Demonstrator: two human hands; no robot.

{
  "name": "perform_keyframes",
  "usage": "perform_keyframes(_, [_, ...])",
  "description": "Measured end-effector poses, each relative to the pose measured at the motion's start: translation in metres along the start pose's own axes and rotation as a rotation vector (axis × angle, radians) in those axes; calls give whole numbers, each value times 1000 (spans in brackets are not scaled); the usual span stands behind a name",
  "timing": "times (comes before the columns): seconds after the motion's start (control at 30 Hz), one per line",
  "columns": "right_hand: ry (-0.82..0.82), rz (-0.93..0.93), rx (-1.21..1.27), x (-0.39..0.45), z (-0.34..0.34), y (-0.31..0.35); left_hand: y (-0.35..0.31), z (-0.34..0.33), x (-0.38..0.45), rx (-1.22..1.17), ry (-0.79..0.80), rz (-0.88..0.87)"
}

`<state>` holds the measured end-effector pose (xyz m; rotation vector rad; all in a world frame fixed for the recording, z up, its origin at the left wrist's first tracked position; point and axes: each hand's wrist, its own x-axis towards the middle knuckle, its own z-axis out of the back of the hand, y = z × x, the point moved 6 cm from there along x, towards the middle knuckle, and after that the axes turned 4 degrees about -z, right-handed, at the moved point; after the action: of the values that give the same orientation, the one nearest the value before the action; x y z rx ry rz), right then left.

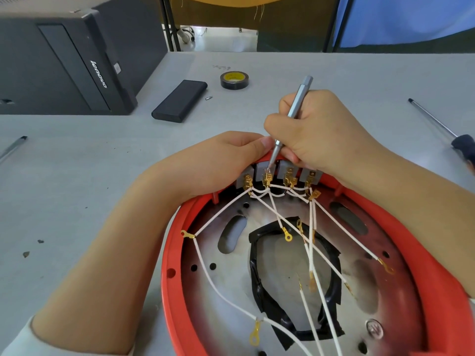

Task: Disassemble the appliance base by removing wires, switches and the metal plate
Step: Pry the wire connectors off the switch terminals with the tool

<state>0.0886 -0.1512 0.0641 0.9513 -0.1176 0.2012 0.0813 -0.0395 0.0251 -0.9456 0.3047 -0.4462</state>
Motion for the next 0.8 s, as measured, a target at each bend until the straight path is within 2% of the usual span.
perform_keyframes(0.13, [42,44,-61,-2,-3,3,-2,1,-1,15,-28,-15])
perform_keyframes(0.3, [-25,48,37,-3,3,2,1,-1,0,-21,16,0])
perform_keyframes(0.43, [-11,123,-25,-6,2,4,1,-2,1,-49,22,-19])
perform_keyframes(0.6, [-5,80,76,-3,2,-4,3,-1,1,9,12,0])
perform_keyframes(0.8, [-71,-7,169,-4,7,-10,-5,18,-9,4,-184,26])
